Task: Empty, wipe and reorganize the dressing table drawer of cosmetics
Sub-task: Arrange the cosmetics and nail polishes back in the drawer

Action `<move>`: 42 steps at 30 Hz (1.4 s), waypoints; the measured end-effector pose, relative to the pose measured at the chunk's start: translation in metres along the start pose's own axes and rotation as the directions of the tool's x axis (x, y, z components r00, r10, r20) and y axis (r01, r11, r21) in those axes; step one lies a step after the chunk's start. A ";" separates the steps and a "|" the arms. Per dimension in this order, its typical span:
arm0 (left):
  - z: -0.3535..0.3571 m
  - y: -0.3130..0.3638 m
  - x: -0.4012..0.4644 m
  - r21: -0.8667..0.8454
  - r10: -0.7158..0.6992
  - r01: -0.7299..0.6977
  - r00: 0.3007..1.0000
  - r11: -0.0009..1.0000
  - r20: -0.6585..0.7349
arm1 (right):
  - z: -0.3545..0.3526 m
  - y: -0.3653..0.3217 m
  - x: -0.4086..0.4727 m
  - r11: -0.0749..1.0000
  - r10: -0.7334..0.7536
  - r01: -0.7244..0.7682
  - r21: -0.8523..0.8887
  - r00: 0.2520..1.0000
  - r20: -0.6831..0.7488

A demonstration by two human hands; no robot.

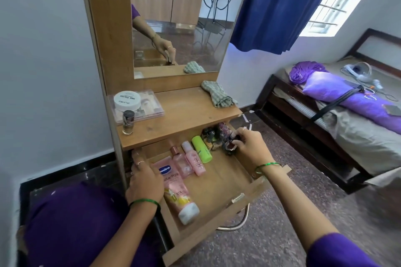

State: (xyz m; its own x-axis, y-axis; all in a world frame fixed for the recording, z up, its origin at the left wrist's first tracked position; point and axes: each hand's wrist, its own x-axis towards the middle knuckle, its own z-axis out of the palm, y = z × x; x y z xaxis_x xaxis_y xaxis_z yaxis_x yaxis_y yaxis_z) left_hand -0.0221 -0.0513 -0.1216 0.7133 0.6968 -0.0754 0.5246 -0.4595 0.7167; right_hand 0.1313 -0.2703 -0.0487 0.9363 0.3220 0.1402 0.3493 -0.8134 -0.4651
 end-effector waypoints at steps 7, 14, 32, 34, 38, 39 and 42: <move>-0.001 0.001 0.000 0.010 -0.005 0.005 1.000 1.000 0.003 | 0.018 0.002 0.015 0.981 -0.037 0.068 -0.184 0.985 0.166; 0.001 -0.002 0.001 0.000 0.008 -0.008 1.000 1.000 -0.015 | 0.022 0.005 0.017 0.930 -0.062 0.122 -0.348 0.982 0.179; -0.026 -0.019 0.009 0.044 -0.033 0.038 0.994 0.998 -0.104 | 0.061 -0.023 0.027 0.880 -0.263 0.308 -0.361 0.950 0.170; -0.023 -0.016 0.011 0.035 -0.031 0.035 0.994 0.999 -0.102 | 0.056 -0.024 0.024 0.895 -0.249 0.288 -0.341 0.956 0.153; -0.007 0.003 -0.003 0.019 0.008 -0.007 0.999 1.000 -0.049 | 0.032 -0.013 0.008 0.946 -0.275 0.251 -0.206 0.956 -0.099; -0.003 0.005 -0.005 0.013 0.013 -0.013 0.999 1.000 -0.040 | 0.027 -0.024 0.005 0.949 -0.297 0.276 -0.151 0.943 -0.147; -0.004 0.004 -0.003 0.020 -0.005 0.005 1.000 1.000 -0.024 | 0.024 -0.081 0.001 0.916 -0.391 0.401 -0.014 0.885 -0.252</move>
State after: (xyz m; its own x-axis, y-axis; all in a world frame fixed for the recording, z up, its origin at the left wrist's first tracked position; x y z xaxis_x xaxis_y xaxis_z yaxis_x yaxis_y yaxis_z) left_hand -0.0237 -0.0530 -0.1160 0.6995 0.7119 -0.0621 0.5374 -0.4667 0.7024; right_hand 0.1027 -0.1927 -0.0319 0.7014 0.4811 0.5260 0.6956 -0.6230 -0.3577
